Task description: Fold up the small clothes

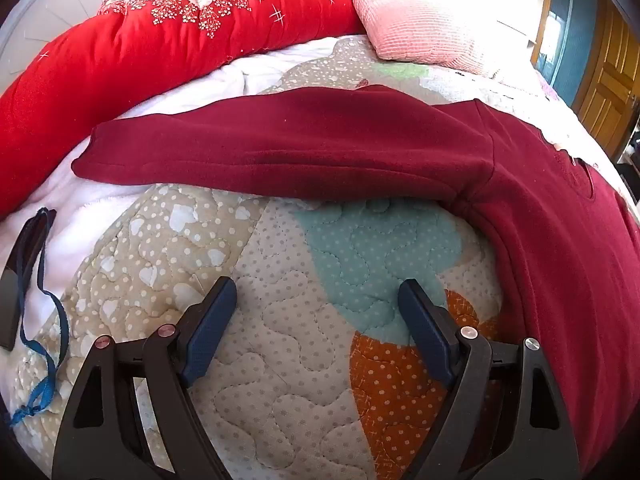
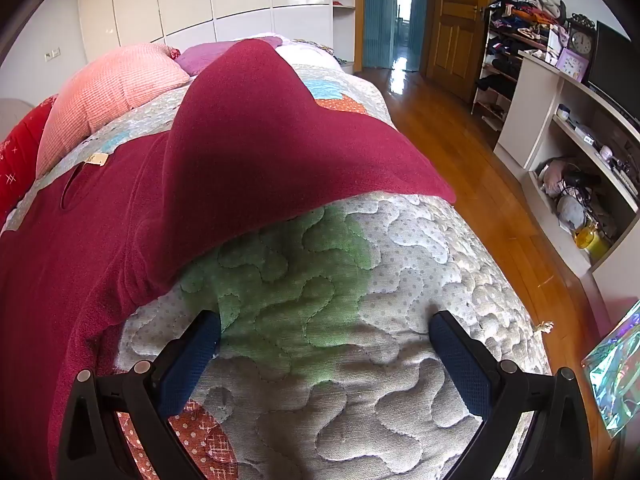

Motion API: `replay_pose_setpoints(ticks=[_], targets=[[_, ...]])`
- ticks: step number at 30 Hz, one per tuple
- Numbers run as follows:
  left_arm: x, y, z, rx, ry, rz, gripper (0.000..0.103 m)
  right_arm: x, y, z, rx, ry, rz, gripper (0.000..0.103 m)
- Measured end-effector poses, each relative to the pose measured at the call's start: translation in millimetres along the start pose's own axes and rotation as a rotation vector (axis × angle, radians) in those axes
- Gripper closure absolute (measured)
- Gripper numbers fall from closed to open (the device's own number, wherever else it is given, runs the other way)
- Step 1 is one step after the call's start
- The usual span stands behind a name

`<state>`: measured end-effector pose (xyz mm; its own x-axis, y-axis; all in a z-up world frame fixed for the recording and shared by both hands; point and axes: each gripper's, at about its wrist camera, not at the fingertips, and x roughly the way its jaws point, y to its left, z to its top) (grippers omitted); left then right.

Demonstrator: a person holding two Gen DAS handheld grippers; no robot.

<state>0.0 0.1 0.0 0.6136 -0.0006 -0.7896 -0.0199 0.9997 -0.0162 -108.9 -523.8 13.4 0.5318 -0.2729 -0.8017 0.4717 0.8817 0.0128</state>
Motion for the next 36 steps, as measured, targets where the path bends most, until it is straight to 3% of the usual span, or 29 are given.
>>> replay_pose_setpoints(ticks=[21,25,32,36], targets=[[1,-1,2,0.012,0.015,0.017,0.019,-1,0,1,-0.001,0.000,-0.003,0.000],[-11,1,2,0.005,0.034,0.010,0.019,-5,2,4,0.003,0.035,-0.001,0.000],[-79,-11,-3,0.066,-0.047,0.024,0.019,-73,2,-16,0.085,0.046,0.111,0.000],[-112,-28,-8,0.096,-0.090,-0.013,0.019,-130,10,-23,0.067,-0.036,0.160,0.000]])
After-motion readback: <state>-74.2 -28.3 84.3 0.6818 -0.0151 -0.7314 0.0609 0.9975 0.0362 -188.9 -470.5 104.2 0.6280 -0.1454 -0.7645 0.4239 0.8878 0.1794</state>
